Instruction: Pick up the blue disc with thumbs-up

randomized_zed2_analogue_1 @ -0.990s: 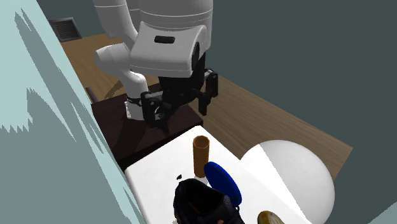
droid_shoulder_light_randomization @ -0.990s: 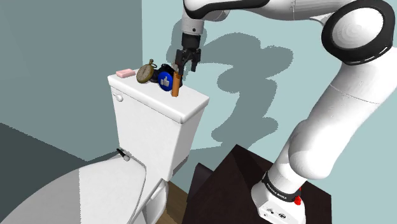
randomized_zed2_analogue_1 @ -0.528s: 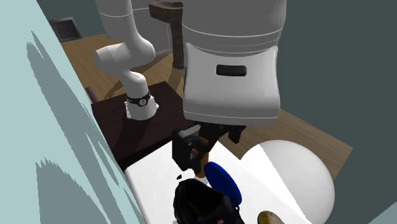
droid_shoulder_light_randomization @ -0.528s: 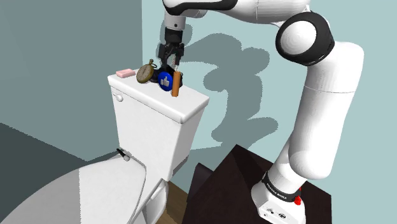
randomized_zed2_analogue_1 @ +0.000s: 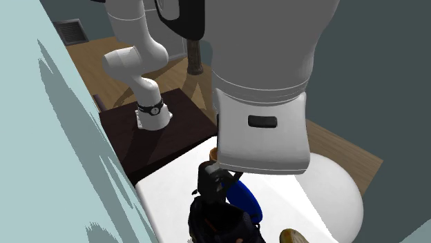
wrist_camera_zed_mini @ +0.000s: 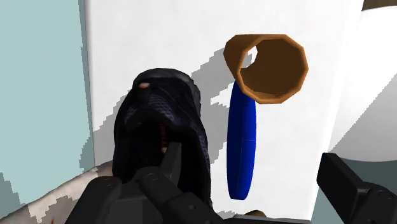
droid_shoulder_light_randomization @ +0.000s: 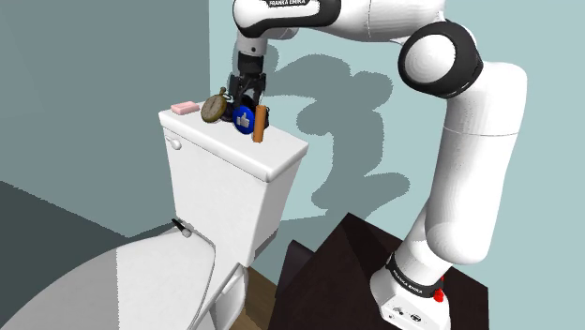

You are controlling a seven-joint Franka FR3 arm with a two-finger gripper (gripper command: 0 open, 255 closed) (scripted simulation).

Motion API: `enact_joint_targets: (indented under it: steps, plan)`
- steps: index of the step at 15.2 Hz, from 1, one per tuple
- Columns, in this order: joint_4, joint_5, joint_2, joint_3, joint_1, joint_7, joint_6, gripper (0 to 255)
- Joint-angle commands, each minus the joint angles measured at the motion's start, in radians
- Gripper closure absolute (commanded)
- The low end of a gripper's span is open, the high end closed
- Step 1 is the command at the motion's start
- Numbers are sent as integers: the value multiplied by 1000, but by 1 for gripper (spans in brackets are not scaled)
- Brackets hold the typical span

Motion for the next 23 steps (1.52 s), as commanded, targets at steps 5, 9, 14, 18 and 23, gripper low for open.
enact_joint_targets:
  steps: [5, 9, 14, 18, 23]
  plan:
    - [-10, 0, 5, 0, 0, -1, 15, 255]
    - [-9, 0, 6, 0, 0, -1, 15, 255]
    - [18, 0, 5, 0, 0, 0, -12, 255]
    - [77, 0, 9, 0, -1, 1, -68, 255]
    - [161, 0, 20, -1, -3, 2, -141, 255]
